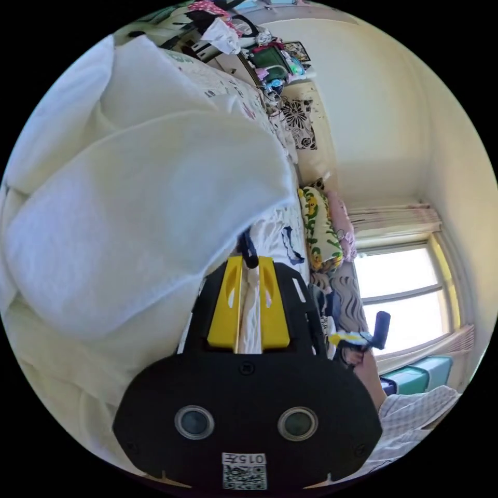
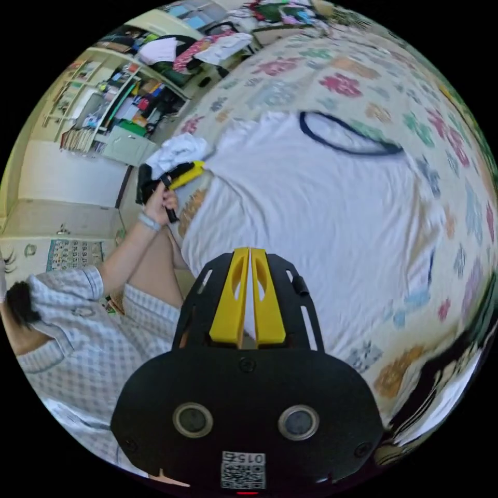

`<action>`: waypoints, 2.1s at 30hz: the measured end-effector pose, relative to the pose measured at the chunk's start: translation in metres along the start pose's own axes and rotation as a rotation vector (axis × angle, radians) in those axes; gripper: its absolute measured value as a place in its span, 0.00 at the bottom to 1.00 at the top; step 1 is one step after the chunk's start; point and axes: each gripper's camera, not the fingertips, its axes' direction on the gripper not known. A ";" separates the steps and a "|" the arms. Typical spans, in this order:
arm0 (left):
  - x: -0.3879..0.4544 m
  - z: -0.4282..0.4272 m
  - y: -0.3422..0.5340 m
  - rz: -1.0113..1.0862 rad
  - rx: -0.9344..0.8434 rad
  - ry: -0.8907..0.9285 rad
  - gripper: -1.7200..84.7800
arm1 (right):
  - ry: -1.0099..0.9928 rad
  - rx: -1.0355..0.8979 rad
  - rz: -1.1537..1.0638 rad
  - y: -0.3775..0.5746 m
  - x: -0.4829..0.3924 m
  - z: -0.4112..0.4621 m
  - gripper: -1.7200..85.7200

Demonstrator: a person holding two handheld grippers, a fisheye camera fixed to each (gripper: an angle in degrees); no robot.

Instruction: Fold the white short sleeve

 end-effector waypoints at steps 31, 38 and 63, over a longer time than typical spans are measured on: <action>-0.067 -0.083 -0.026 -0.028 0.061 0.009 0.02 | -0.050 -0.044 -0.015 -0.345 -0.039 0.098 0.01; -0.089 -0.056 -0.011 -0.032 0.036 -0.037 0.02 | -0.068 -0.198 -0.028 -0.340 -0.031 0.124 0.01; 0.040 0.151 0.138 0.580 -0.084 -0.277 0.09 | 0.067 0.454 0.449 0.188 0.269 -0.157 0.03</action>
